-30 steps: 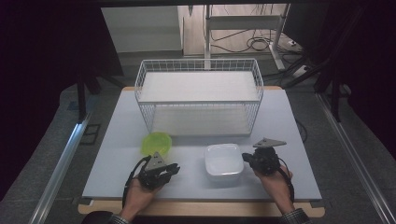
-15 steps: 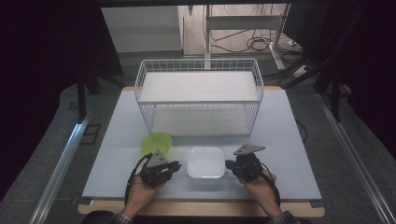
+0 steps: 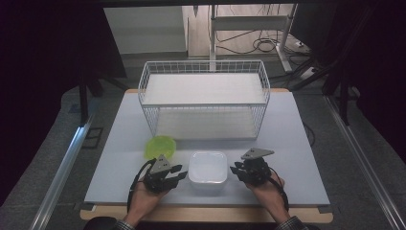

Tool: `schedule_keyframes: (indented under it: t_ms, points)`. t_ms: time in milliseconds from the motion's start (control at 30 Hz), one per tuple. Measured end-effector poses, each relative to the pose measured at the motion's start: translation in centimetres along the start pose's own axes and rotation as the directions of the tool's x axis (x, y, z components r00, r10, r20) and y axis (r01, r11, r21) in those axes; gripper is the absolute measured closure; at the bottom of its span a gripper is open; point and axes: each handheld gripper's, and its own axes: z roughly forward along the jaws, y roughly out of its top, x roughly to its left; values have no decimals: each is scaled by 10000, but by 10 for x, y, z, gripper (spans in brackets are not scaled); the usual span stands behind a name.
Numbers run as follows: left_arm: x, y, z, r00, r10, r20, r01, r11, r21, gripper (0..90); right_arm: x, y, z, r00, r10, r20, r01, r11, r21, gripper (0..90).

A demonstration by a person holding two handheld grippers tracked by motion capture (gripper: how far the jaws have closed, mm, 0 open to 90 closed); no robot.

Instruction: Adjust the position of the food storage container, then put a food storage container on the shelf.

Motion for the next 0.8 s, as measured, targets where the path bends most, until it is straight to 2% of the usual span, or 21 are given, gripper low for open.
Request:
schedule_keyframes:
  t_ms: [100,200,267,467,600,800]
  points:
    - [2,-1,-2,9999,-47,-156,47,10000,-49,518,-5,-2,-5,9998,108,172,-105,9998,-155,556]
    - [4,-1,-5,9996,-23,-298,21,10000,-73,446,-6,-3,-8,9997,175,139,-172,9996,-218,475]
    - [5,-1,-7,9996,-95,-259,92,9999,-105,393,-7,-3,-9,9998,144,163,-140,9997,-224,425]
    - [12,-1,-12,9984,-478,312,486,9985,-257,258,-9,-5,-11,10000,70,10,-70,9993,-370,317]
    - [13,3,-14,9955,-764,568,785,9963,-357,204,-7,-3,-13,9998,-186,-49,183,9984,-542,265]
    - [12,11,-17,9905,-939,1009,994,9937,-512,130,-2,0,-12,9982,-525,-294,503,9962,-716,184]
